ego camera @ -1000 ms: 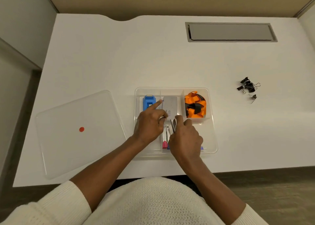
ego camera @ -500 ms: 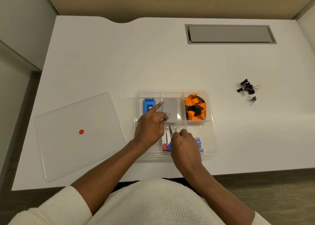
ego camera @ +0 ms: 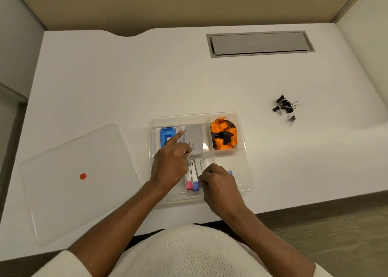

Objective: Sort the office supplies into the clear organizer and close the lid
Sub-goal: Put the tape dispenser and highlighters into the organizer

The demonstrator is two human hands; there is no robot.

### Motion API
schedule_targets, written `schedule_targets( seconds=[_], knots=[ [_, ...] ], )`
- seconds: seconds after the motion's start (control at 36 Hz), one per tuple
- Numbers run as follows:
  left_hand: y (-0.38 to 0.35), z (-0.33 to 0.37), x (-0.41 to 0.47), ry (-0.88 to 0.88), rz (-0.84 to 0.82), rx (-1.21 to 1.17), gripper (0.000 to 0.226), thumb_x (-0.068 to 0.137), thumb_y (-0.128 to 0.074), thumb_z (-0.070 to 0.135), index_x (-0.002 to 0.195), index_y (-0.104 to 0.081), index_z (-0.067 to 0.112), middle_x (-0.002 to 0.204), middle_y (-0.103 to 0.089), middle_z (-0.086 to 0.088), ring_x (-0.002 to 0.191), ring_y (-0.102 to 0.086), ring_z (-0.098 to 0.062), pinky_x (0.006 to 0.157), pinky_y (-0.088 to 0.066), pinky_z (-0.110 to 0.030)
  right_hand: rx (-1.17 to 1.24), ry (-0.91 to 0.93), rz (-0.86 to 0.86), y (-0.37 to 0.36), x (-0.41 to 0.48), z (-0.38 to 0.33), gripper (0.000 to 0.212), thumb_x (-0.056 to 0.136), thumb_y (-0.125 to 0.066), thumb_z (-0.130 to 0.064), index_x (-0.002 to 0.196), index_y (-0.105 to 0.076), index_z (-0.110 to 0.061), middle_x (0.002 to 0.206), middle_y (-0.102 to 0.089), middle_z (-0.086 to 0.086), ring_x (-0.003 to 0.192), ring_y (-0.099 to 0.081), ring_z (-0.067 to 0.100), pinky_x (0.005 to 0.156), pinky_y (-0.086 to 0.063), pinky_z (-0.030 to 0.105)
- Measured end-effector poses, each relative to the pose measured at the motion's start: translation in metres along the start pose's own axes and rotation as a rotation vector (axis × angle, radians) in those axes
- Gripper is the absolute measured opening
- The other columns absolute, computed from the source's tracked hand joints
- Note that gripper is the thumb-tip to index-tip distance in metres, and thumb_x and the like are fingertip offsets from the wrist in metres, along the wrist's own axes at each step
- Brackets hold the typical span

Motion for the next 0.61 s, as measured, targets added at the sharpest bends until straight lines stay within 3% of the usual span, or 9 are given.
schedule_targets(
  seconds=[0.11,0.19,0.25,0.36,0.5,0.61],
  knots=[
    [0.003,0.007,0.000,-0.023,-0.012,0.089,0.024,0.073,-0.092,0.010,0.094,-0.081,0.012,0.134,-0.070,-0.016,0.117,-0.072,-0.035,0.085,-0.061,-0.039,0.173,-0.086,0.134,0.026,0.004,0.012,0.019,0.095,-0.071,-0.024,0.112,-0.077,-0.020,0.115,-0.071,-0.002,0.093,-0.067,0.012,0.087,-0.054,0.020],
    [0.006,0.018,-0.001,-0.092,-0.024,0.214,0.034,0.060,-0.098,0.006,0.090,-0.081,0.009,0.113,-0.078,-0.018,0.107,-0.075,-0.039,0.071,-0.064,-0.046,0.264,-0.102,0.243,0.046,0.007,0.028,0.014,0.093,-0.073,-0.022,0.107,-0.078,-0.020,0.112,-0.073,-0.003,0.090,-0.069,0.012,0.085,-0.059,0.023],
    [0.006,0.027,0.000,-0.137,-0.023,0.274,0.038,0.057,-0.100,0.009,0.089,-0.080,0.007,0.099,-0.081,-0.016,0.099,-0.078,-0.039,0.071,-0.064,-0.050,0.281,-0.119,0.319,0.060,0.011,0.044,0.012,0.093,-0.074,-0.023,0.104,-0.078,-0.020,0.107,-0.074,-0.003,0.088,-0.069,0.011,0.083,-0.062,0.028],
    [0.006,0.053,0.010,-0.202,0.020,0.287,0.031,0.060,-0.099,0.013,0.084,-0.079,0.008,0.082,-0.079,-0.011,0.075,-0.078,-0.029,0.064,-0.064,-0.042,0.309,-0.181,0.461,0.084,0.019,0.084,0.008,0.090,-0.076,-0.020,0.098,-0.078,-0.018,0.096,-0.075,-0.004,0.081,-0.069,0.008,0.077,-0.063,0.033],
    [-0.002,0.091,0.041,-0.283,-0.011,0.180,0.014,0.085,-0.083,0.023,0.094,-0.078,0.015,0.091,-0.077,-0.003,0.085,-0.071,-0.021,0.061,-0.057,-0.033,0.350,-0.310,0.581,0.108,0.026,0.140,0.012,0.086,-0.077,-0.019,0.097,-0.075,-0.022,0.093,-0.074,-0.006,0.079,-0.070,0.009,0.078,-0.061,0.041],
    [-0.012,0.123,0.080,-0.357,-0.049,0.146,0.016,0.094,-0.071,0.027,0.103,-0.075,0.014,0.101,-0.074,-0.003,0.095,-0.067,-0.025,0.068,-0.055,-0.038,0.295,-0.438,0.582,0.121,0.033,0.187,0.039,0.081,-0.081,-0.035,0.115,-0.064,-0.027,0.105,-0.068,-0.004,0.082,-0.069,0.013,0.081,-0.058,0.041]
  ],
)
Point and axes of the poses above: each hand's wrist, its own x-axis towards the middle knuckle, its own y-axis out of the back of the hand, z = x × y, the point moved 2 cm from there along x, towards the middle knuckle
